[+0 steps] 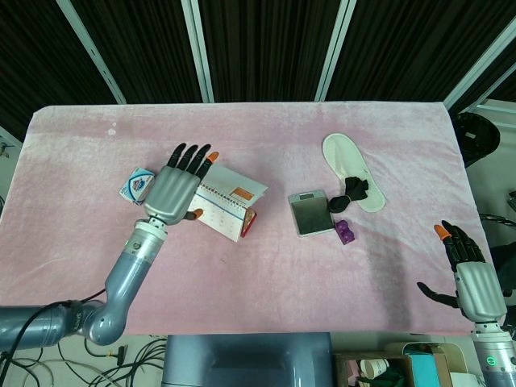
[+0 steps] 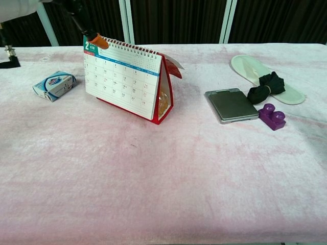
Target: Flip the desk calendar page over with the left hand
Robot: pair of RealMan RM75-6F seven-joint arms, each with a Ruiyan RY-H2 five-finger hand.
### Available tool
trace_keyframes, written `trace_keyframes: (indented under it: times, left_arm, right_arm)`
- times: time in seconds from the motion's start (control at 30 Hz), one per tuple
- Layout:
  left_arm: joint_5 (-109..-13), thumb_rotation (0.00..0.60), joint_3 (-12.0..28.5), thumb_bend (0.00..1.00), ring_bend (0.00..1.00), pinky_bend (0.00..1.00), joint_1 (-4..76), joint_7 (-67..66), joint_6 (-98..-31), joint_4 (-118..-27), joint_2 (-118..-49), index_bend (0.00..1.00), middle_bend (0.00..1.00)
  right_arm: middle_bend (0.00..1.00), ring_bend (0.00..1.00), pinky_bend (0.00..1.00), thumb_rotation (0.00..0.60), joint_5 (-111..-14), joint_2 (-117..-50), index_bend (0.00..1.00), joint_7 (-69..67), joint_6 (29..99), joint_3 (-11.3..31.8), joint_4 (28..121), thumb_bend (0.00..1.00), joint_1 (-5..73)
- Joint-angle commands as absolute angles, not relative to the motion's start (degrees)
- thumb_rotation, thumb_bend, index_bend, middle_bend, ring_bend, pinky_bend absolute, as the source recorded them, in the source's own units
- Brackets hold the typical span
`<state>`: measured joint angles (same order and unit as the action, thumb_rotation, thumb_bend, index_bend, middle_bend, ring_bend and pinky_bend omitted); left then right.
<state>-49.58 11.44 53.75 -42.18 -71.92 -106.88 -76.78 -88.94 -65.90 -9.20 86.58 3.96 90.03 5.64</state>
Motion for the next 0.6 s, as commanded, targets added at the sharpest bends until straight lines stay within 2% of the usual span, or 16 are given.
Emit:
trace_keyframes:
  times: [0.03, 0.17, 0.33, 0.47, 0.6]
  left_arm:
    - [-60.11, 0.6, 3.31, 0.0, 0.0, 0.0, 44.87, -37.0, -78.61, -111.95, -72.06, 0.0, 0.0]
    - [-70.07, 0.6, -3.76, 0.0, 0.0, 0.0, 37.29, -32.45, -84.73, -110.58, -69.83, 0.0, 0.0]
    - [-75.94, 0.6, -9.6, 0.0, 0.0, 0.0, 28.54, -25.67, -90.49, -106.66, -68.81, 0.0, 0.0]
    - [-78.74, 0.6, -11.88, 0.0, 0.0, 0.0, 23.18, -22.67, -94.01, -102.9, -69.24, 0.0, 0.0]
    - [-81.15, 0.6, -12.48, 0.0, 0.0, 0.0, 18.58, -20.14, -97.68, -97.68, -70.64, 0.0, 0.0]
  right_arm:
    - [0.0, 0.0, 0.1, 0.6, -89.14, -65.98, 0.0, -8.85, 86.74, 3.96, 89.86, 0.09, 5.66]
    - [0.0, 0.0, 0.1, 0.6, -89.37, -66.12, 0.0, -7.9, 86.91, 3.89, 89.73, 0.08, 5.64]
    - [0.0, 0.0, 0.1, 0.6, -89.28, -66.22, 0.0, -6.41, 87.04, 3.93, 89.82, 0.04, 5.58]
    - [0.0, 0.0, 0.1, 0.6, -89.46, -66.33, 0.0, -5.79, 87.47, 3.98, 89.8, 0.04, 5.47]
    - [0.0, 0.0, 0.1, 0.6, -89.71, -66.39, 0.0, -5.61, 87.76, 3.9, 89.64, 0.04, 5.36]
